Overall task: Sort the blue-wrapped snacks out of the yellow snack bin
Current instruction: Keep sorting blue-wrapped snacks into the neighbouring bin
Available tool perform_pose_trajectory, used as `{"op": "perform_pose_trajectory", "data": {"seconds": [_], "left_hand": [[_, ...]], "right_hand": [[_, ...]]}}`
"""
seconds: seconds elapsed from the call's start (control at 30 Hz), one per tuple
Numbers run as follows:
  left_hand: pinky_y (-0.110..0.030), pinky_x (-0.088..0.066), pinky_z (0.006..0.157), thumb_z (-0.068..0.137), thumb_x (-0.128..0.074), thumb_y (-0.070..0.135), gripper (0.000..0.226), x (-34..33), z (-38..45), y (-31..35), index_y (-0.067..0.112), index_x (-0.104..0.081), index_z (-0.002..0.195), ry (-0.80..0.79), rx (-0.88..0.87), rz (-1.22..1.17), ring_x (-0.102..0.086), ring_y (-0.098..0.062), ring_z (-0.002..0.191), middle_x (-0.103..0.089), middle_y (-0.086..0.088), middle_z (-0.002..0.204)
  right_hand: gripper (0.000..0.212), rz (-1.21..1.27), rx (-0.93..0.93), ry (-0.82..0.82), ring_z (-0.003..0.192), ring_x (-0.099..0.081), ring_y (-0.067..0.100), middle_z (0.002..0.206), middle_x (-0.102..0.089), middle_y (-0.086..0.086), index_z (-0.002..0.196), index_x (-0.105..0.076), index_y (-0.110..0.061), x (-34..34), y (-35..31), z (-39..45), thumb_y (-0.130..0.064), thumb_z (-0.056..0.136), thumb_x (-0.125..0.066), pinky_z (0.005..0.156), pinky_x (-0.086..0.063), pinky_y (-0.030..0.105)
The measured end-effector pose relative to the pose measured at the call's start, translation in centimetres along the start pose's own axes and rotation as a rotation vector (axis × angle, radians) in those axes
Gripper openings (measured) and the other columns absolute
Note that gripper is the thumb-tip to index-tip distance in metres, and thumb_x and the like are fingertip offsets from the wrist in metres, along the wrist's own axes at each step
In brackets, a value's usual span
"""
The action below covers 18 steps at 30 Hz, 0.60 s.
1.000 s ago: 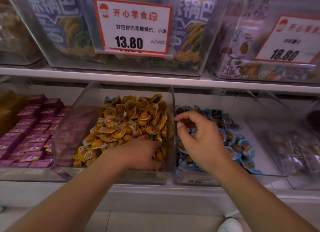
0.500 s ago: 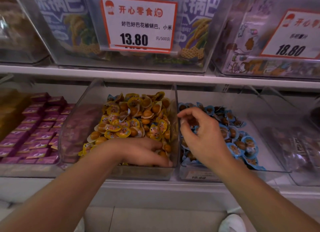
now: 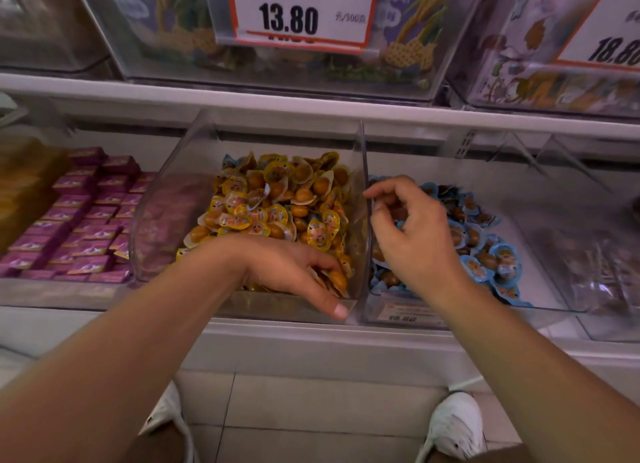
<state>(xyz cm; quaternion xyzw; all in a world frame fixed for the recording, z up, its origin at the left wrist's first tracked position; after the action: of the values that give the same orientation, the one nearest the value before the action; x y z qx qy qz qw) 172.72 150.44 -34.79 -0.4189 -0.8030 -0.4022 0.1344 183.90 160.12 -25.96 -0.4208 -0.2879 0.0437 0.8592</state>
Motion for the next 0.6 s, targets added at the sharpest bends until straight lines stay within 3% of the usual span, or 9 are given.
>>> {"op": "perform_pose_trajectory", "data": {"seconds": [0.07, 0.23, 0.33, 0.43, 0.5, 0.6], "left_hand": [[-0.025, -0.024, 0.115, 0.062, -0.071, 0.074, 0.102, 0.2, -0.1, 0.1, 0.032, -0.038, 0.149, 0.005, 0.024, 0.017, -0.030, -0.002, 0.134, -0.036, 0.024, 0.134], [-0.041, -0.023, 0.121, 0.057, -0.050, 0.094, 0.104, 0.0, -0.1, 0.4, 0.035, -0.044, 0.143, -0.046, 0.021, 0.102, -0.031, -0.013, 0.142, -0.039, 0.012, 0.153], [-0.036, -0.022, 0.120, 0.061, -0.041, 0.096, 0.107, 0.2, 0.0, 0.6, 0.034, -0.039, 0.147, -0.046, 0.010, 0.063, -0.031, -0.012, 0.142, -0.036, 0.010, 0.156], [-0.033, -0.025, 0.117, 0.061, -0.045, 0.090, 0.102, 0.3, 0.2, 0.3, 0.034, -0.043, 0.146, -0.056, 0.002, -0.073, -0.033, -0.012, 0.141, -0.039, 0.008, 0.154], [-0.031, -0.028, 0.114, 0.064, -0.054, 0.086, 0.089, 0.5, 0.4, 0.0, 0.037, -0.053, 0.138, -0.035, 0.019, -0.122, -0.039, -0.010, 0.137, -0.046, 0.012, 0.147], [-0.032, -0.040, 0.106, 0.068, -0.069, 0.066, 0.048, 1.3, 0.8, 0.0, 0.038, -0.073, 0.107, 0.096, 0.004, -0.137, -0.057, -0.008, 0.115, -0.066, 0.015, 0.118]], "right_hand": [[0.018, 0.004, 0.000, -0.007, 0.081, -0.062, 0.004, 0.084, -0.063, -0.014, 0.101, -0.064, -0.028, 0.0, 0.0, -0.1, -0.016, 0.091, -0.055, 0.066, -0.050, 0.018], [0.019, 0.012, 0.009, -0.009, 0.078, -0.061, 0.004, 0.081, -0.061, -0.017, 0.104, -0.065, -0.027, 0.1, 0.0, -0.2, -0.016, 0.092, -0.055, 0.063, -0.047, 0.014], [0.019, 0.014, 0.008, -0.014, 0.078, -0.061, 0.004, 0.081, -0.061, -0.017, 0.104, -0.065, -0.026, -0.1, 0.1, -0.3, -0.016, 0.093, -0.055, 0.062, -0.047, 0.015], [0.019, 0.012, 0.006, -0.017, 0.078, -0.062, 0.005, 0.081, -0.061, -0.017, 0.105, -0.065, -0.027, -0.1, 0.2, -0.3, -0.017, 0.093, -0.055, 0.062, -0.047, 0.014], [0.019, 0.018, -0.002, -0.021, 0.079, -0.062, 0.005, 0.082, -0.061, -0.018, 0.105, -0.065, -0.027, -0.1, 0.3, -0.3, -0.017, 0.093, -0.055, 0.061, -0.047, 0.015], [0.019, 0.028, -0.013, -0.039, 0.075, -0.061, 0.004, 0.084, -0.061, -0.021, 0.106, -0.065, -0.027, -0.2, 0.3, -0.4, -0.017, 0.093, -0.055, 0.058, -0.046, 0.015]]}}
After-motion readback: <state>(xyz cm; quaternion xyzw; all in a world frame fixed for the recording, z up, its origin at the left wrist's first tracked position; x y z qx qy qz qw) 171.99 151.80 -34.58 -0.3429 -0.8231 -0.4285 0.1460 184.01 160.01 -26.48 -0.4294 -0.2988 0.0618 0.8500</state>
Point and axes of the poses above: each hand's wrist, its own z-axis towards the middle knuckle, its own x-axis out of the back of the hand, y = z × x, the point moved 9 cm from there along z, towards the middle knuckle
